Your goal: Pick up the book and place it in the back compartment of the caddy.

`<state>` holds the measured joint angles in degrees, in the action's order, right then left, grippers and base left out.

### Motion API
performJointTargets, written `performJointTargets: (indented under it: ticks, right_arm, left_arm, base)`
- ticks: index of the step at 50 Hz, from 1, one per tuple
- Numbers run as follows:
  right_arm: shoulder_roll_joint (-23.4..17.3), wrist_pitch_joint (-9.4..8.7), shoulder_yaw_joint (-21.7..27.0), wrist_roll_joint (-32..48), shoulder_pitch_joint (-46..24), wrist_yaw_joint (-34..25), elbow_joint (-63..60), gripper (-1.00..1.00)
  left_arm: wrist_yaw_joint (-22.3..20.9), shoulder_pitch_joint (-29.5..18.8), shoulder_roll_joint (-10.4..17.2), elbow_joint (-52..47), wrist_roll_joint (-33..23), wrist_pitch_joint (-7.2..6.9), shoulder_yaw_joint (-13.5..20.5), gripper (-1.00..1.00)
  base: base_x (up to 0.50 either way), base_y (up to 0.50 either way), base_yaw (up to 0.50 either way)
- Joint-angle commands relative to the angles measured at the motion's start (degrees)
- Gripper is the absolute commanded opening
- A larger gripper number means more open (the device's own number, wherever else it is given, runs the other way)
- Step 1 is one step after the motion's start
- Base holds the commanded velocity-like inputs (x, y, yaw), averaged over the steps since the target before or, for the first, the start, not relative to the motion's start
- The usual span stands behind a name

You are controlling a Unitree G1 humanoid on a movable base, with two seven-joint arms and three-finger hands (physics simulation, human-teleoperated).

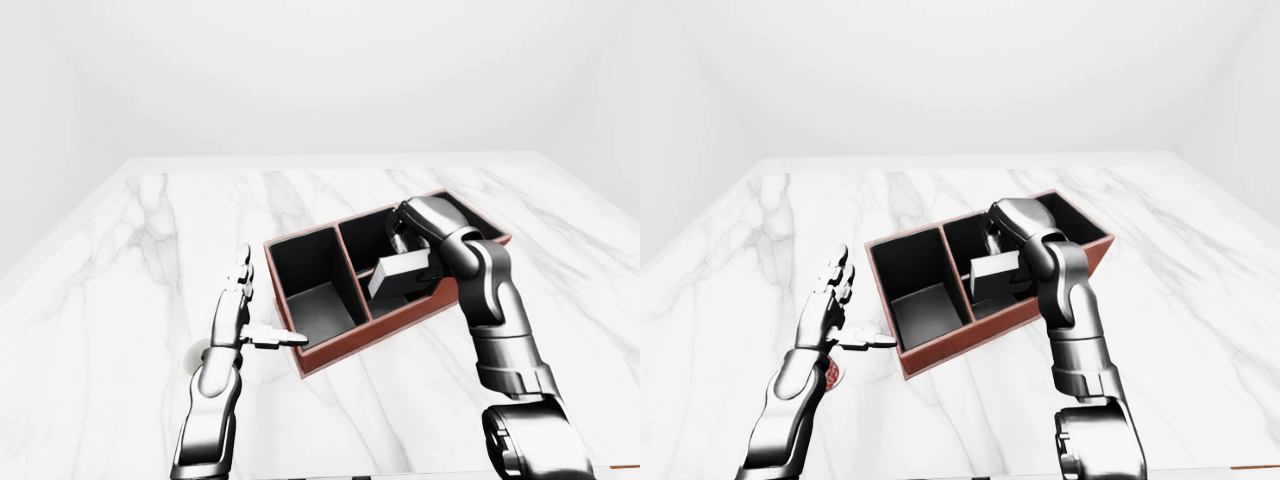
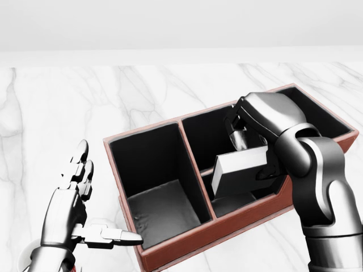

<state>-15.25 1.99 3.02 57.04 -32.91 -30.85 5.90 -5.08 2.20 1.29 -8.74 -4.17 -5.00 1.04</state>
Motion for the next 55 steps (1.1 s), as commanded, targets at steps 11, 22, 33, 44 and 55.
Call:
performJointTargets:
  ticks: [11,22,33,44,55]
  right_arm:
    - [0.28,0.74,0.05,0.31,-0.5,2.53,2.06,-1.0]
    - [-0.03,1.18,0.18,0.07,-0.81,3.66,3.74,-1.0]
    - [-0.5,1.68,0.31,-0.17,-1.4,4.85,5.77,-1.0]
    - [-0.92,2.12,0.27,0.1,-1.87,6.45,8.01,-1.0]
    - [-0.69,2.61,0.0,0.12,-2.27,7.84,10.08,-1.0]
  left_arm:
    - [-0.04,-0.03,0.04,-0.13,0.02,0.0,0.08,1.0]
    - [-0.02,-0.01,0.03,-0.21,-0.03,0.0,0.05,1.0]
    - [0.08,0.06,-0.04,-0.01,-0.14,0.0,-0.09,1.0]
    - [0.11,0.11,-0.05,0.25,-0.21,0.0,-0.18,1.0]
    - [0.08,0.24,-0.06,0.12,-0.24,0.0,-0.22,1.0]
  base:
    - [0.0,0.0,0.0]
    - [0.0,0.0,0.0]
    - [0.0,0.0,0.0]
    - [0.0,0.0,0.0]
    - [0.0,0.0,0.0]
